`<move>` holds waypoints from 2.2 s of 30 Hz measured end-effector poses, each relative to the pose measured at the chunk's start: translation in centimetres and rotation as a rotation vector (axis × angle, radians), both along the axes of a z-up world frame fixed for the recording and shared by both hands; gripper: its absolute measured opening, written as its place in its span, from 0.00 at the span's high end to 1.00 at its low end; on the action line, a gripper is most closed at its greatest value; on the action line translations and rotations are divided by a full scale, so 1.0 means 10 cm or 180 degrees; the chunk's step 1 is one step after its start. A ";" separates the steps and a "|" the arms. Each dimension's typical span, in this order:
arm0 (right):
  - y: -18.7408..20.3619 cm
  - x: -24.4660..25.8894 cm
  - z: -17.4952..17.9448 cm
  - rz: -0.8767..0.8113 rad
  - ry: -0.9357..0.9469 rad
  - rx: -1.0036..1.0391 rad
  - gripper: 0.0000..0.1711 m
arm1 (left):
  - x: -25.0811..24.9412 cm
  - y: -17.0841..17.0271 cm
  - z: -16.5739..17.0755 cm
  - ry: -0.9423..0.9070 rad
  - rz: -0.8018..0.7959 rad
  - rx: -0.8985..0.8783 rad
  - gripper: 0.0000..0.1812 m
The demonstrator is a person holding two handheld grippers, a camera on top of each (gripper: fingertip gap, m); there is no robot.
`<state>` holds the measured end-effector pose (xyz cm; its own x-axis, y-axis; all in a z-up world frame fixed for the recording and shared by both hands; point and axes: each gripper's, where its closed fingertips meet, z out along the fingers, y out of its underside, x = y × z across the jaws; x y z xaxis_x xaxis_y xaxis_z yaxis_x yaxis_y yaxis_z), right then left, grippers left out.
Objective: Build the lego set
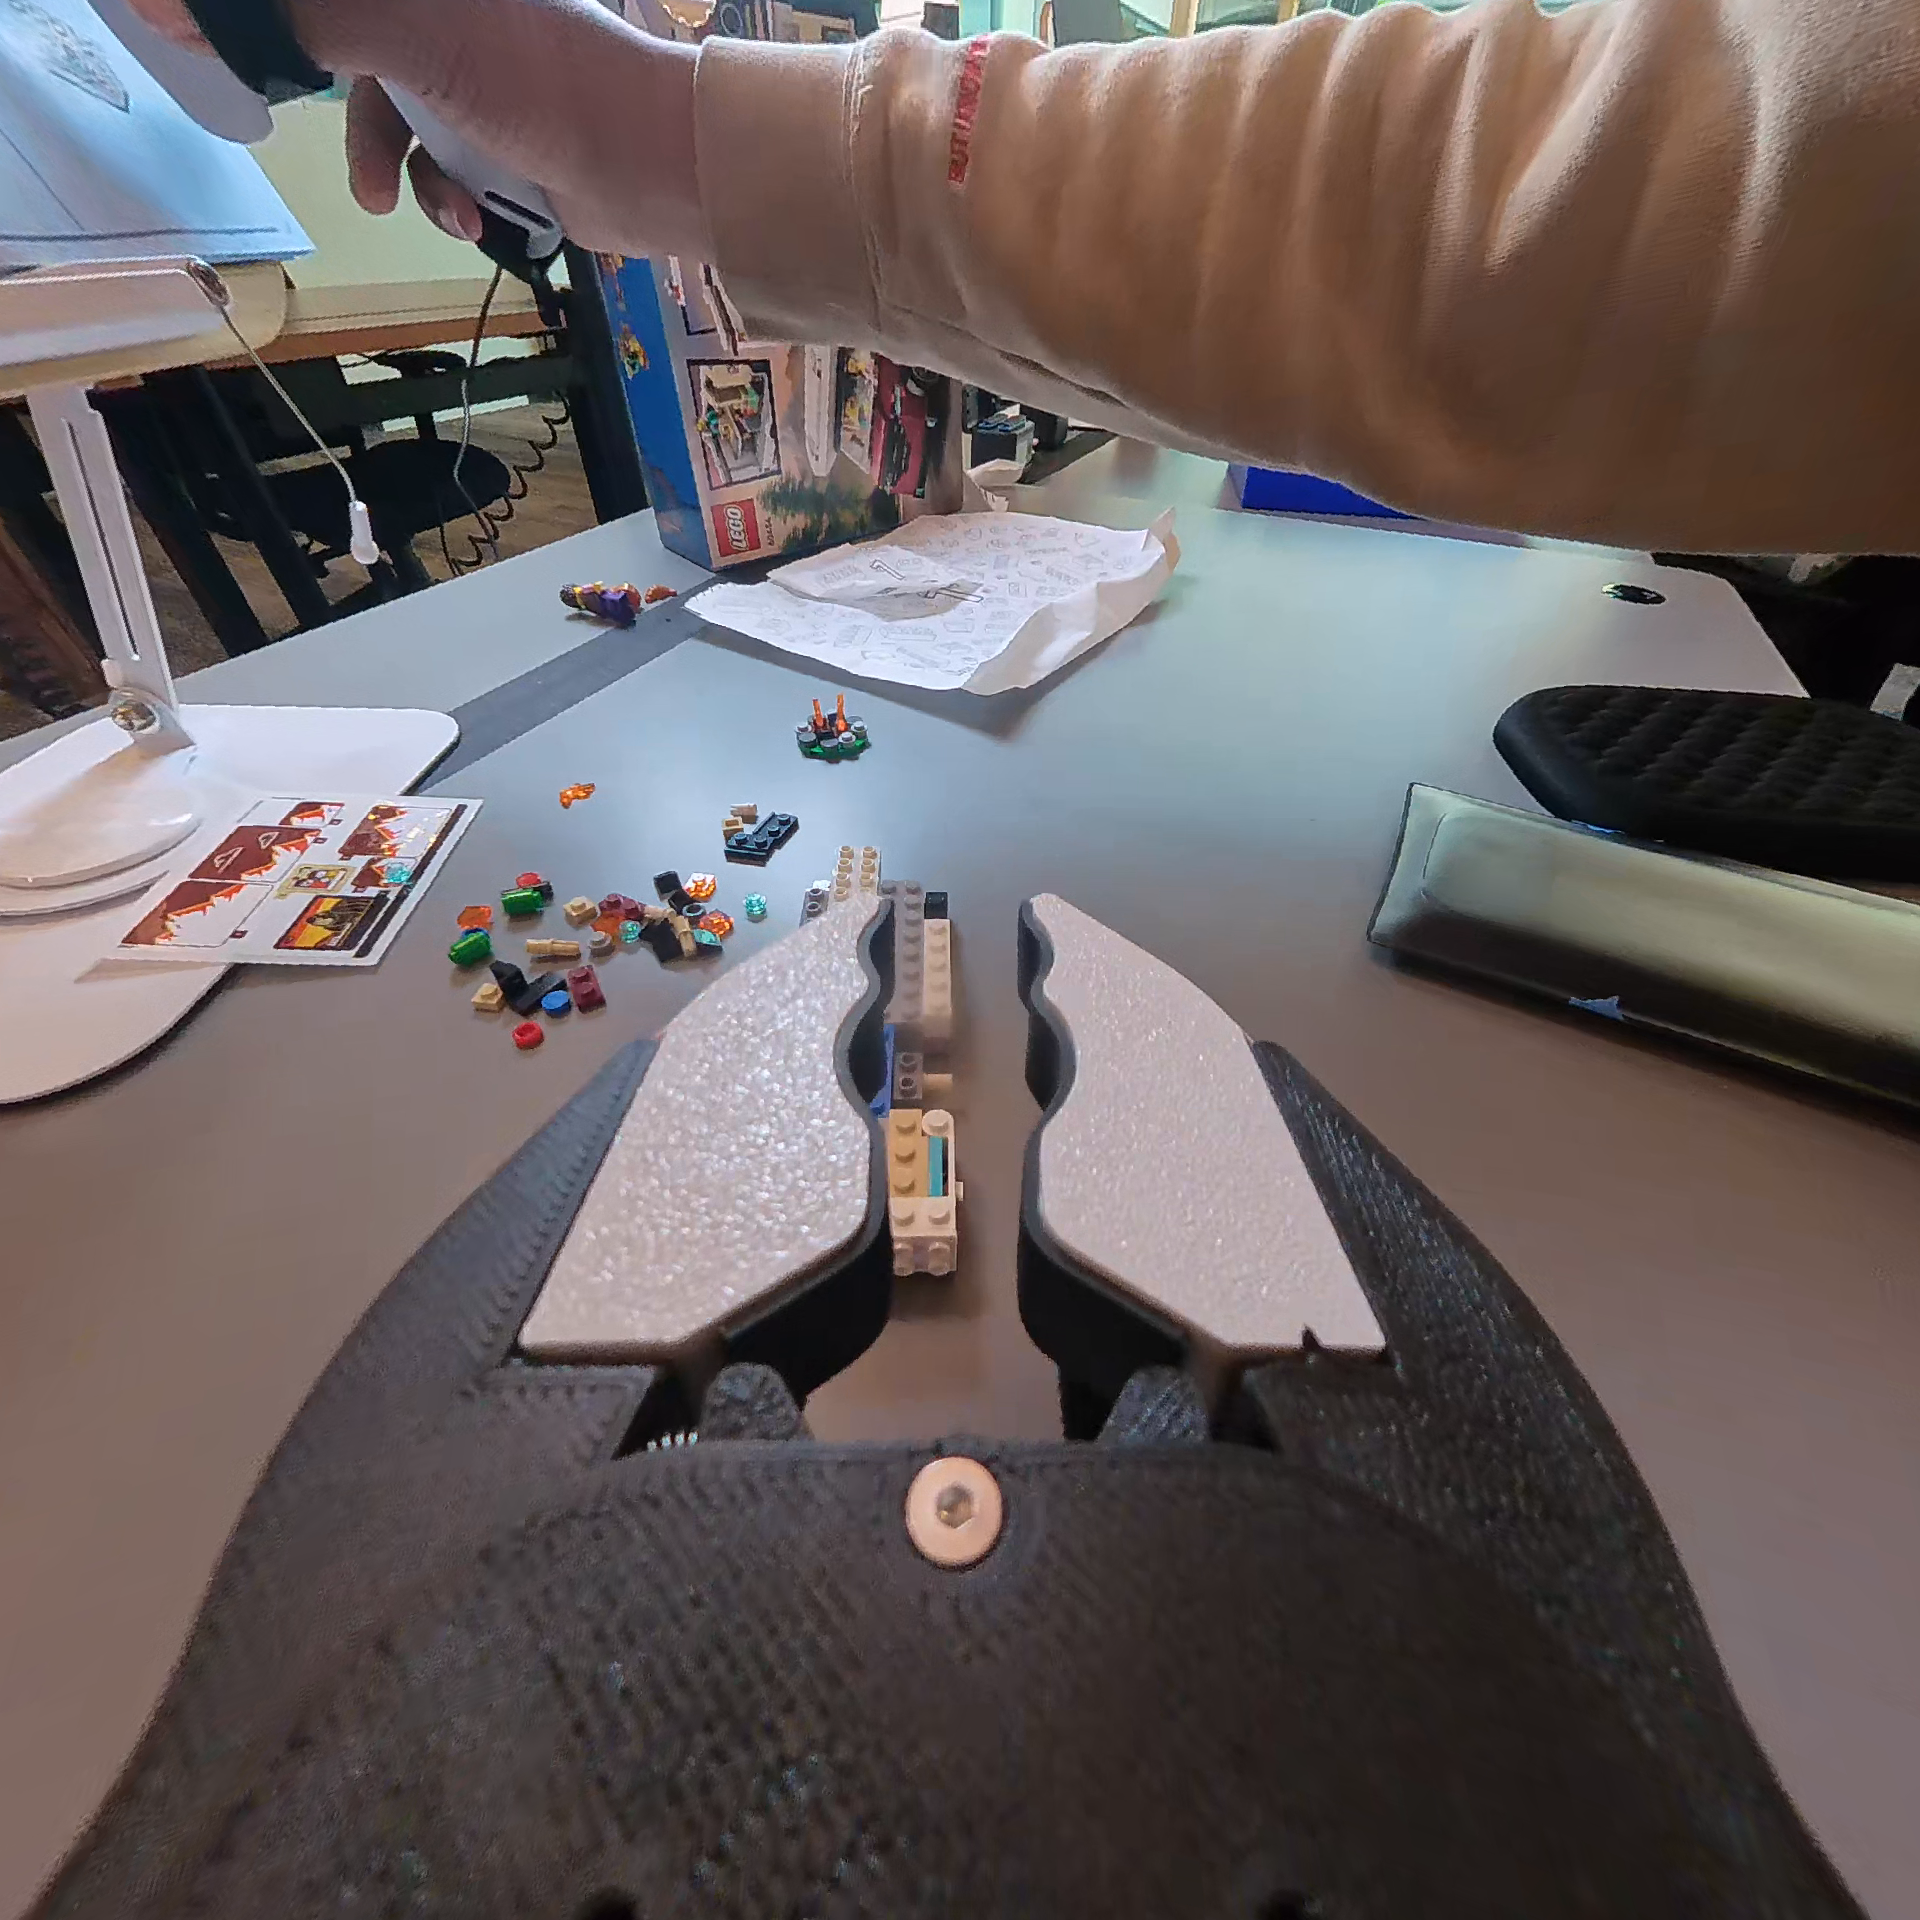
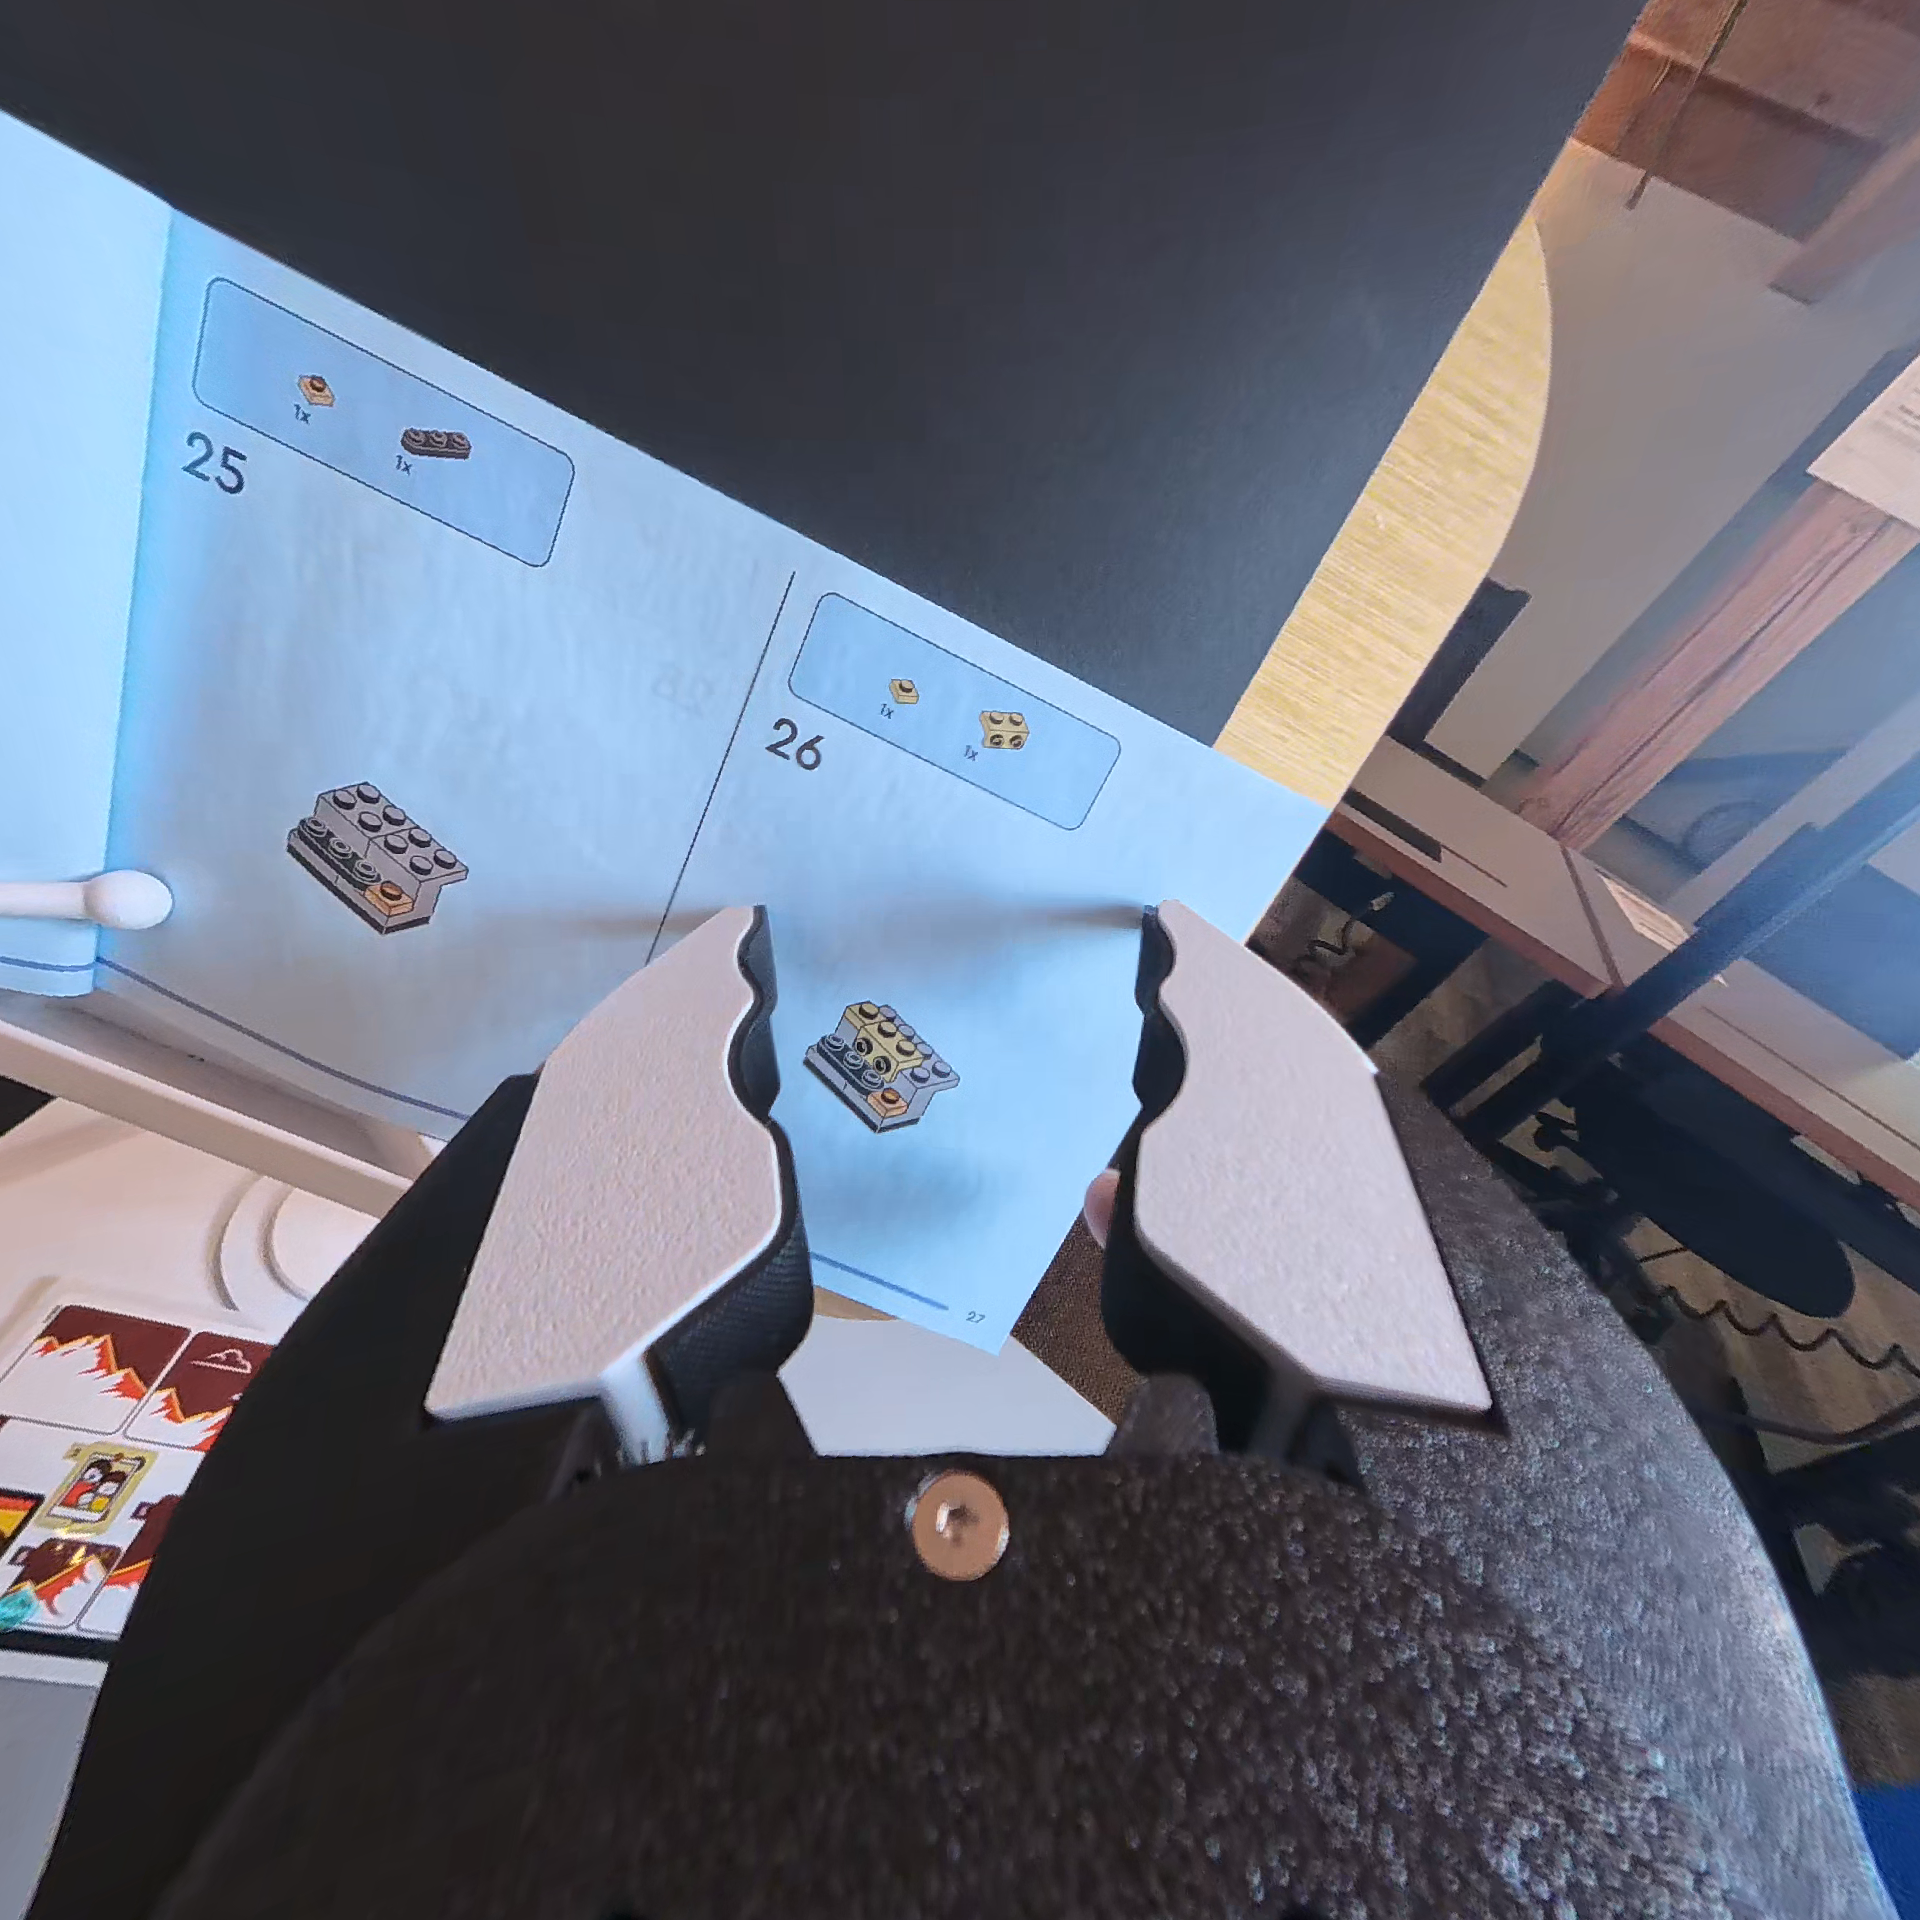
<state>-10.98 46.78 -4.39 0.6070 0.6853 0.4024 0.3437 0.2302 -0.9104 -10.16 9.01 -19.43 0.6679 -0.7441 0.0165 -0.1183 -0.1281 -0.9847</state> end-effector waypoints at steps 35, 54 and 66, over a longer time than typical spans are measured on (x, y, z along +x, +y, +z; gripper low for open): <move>-0.67 0.16 -0.02 0.0826 -0.0341 -0.0612 1.00 | -0.86 1.60 1.02 0.1087 0.1588 0.0520 0.87; -1.81 -0.28 0.17 0.1766 -0.0330 -0.0758 1.00 | -1.36 2.39 0.98 0.1069 0.1870 0.0546 1.00; -1.94 -1.11 0.39 0.1808 0.0032 -0.1072 1.00 | -1.46 2.31 1.05 -0.0365 0.1608 0.0325 1.00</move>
<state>-22.03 27.37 -0.50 0.1165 0.9875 0.1063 0.2438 0.0753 -0.9669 -24.80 32.08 -8.92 0.9419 -0.3314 0.0549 0.0427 -0.0441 -0.9981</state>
